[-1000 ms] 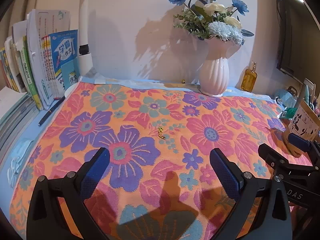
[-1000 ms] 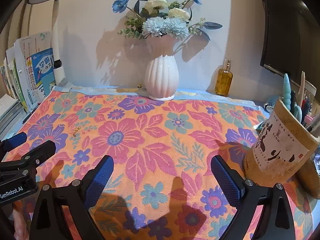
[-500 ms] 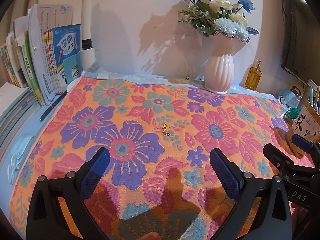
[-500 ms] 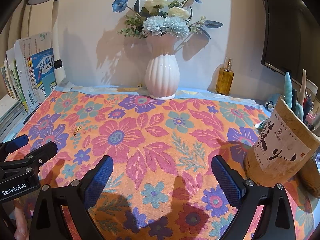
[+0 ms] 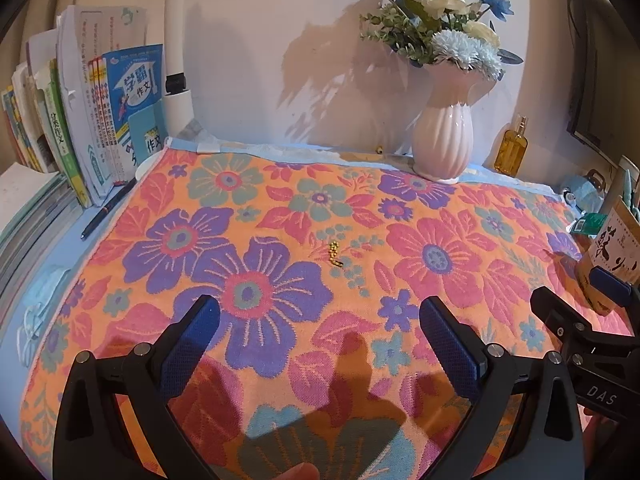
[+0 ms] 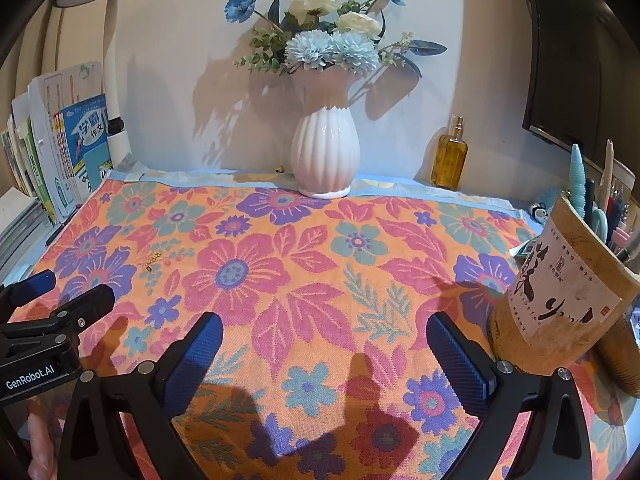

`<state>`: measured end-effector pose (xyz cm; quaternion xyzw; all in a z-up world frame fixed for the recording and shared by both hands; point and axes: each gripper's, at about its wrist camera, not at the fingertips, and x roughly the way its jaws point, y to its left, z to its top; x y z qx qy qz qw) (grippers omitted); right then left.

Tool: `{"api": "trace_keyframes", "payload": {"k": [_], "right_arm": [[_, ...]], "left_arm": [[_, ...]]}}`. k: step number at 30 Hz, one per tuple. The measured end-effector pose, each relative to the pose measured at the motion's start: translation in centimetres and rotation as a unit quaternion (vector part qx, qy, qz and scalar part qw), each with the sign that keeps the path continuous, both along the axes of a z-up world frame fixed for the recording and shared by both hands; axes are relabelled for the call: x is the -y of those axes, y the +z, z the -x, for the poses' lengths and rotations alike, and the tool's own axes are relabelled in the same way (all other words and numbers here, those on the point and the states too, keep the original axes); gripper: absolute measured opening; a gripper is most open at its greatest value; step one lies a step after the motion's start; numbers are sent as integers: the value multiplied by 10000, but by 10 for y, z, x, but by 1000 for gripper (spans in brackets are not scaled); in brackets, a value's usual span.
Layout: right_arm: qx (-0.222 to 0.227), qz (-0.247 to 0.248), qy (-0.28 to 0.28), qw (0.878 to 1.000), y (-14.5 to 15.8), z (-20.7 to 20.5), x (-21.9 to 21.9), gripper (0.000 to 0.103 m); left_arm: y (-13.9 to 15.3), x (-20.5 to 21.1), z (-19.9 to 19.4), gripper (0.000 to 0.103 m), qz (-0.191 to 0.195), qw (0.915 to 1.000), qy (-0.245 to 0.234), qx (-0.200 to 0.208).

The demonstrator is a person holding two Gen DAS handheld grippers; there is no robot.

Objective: Organize soft objects

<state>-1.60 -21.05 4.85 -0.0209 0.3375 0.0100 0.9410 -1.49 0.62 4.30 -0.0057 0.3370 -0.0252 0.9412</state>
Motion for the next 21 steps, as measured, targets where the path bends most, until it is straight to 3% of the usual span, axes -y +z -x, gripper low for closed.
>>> {"api": "trace_keyframes", "payload": {"k": [21], "right_arm": [[-81,60,59,9999,-3,-4,1,102]], "left_arm": [[-2,2,-1,101,-107,9999,-28,-34]]}}
